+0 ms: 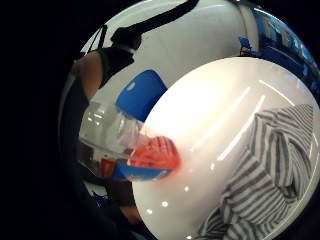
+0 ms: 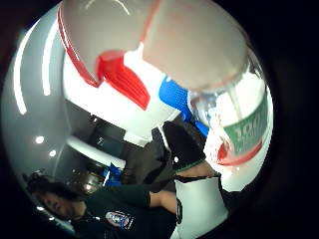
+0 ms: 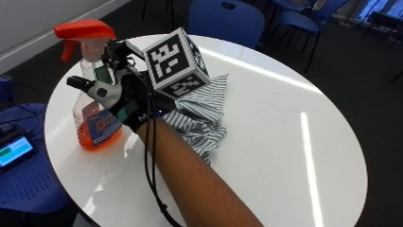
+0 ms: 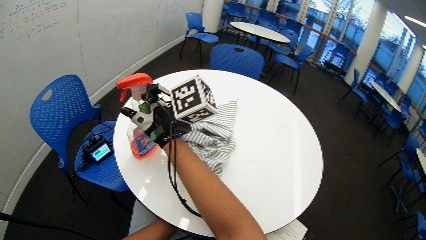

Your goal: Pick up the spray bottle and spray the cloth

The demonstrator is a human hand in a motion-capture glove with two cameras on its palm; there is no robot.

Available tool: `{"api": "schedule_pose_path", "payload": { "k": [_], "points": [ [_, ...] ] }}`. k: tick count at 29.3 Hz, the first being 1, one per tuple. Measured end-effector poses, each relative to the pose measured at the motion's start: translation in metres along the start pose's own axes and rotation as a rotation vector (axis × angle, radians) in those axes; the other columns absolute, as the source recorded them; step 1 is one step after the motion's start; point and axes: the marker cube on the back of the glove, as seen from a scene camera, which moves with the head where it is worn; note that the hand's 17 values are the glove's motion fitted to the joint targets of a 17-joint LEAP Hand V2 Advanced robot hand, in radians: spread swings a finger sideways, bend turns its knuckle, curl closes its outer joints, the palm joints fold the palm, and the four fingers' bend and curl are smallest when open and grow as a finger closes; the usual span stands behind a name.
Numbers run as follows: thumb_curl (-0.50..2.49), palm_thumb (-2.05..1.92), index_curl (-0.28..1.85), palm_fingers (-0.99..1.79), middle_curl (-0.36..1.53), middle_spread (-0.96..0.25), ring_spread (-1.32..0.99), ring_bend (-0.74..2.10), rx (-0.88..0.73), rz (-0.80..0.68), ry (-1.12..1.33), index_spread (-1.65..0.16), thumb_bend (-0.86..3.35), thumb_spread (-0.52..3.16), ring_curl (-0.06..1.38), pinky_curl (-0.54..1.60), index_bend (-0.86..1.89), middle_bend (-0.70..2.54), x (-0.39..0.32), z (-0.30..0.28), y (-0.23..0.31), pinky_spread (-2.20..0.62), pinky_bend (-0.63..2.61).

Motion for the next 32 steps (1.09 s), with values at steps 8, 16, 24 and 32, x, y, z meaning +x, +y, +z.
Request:
{"api": "schedule_pose_path", "payload": {
  "k": [8, 16, 24, 32],
  "points": [
    [0.39, 0.46, 0.32, 0.44, 0.38, -0.1, -0.11, 0.46, -0.147, 0.042, 0.166, -0.34, -0.06, 1.08, 0.37, 0.35, 0.06, 0.22, 0.019, -0.02, 0.03, 0.2, 0.33],
    [0.35, 0.37, 0.29, 0.4, 0.36, -0.06, -0.07, 0.42, -0.256, -0.057, 0.221, -0.37, -0.05, 1.04, 0.34, 0.34, 0.14, 0.18, 0.014, -0.029, 0.074, 0.24, 0.35],
    [0.33, 0.36, 0.3, 0.37, 0.35, -0.06, -0.06, 0.37, -0.426, -0.234, 0.276, -0.4, -0.03, 1.05, 0.33, 0.34, 0.17, 0.18, -0.006, -0.038, 0.141, 0.25, 0.31],
    [0.32, 0.39, 0.32, 0.44, 0.33, -0.07, -0.07, 0.34, -0.441, -0.328, 0.312, -0.42, -0.01, 1.1, 0.31, 0.32, 0.19, 0.18, -0.031, -0.041, 0.189, 0.26, 0.25]
  ]
}}
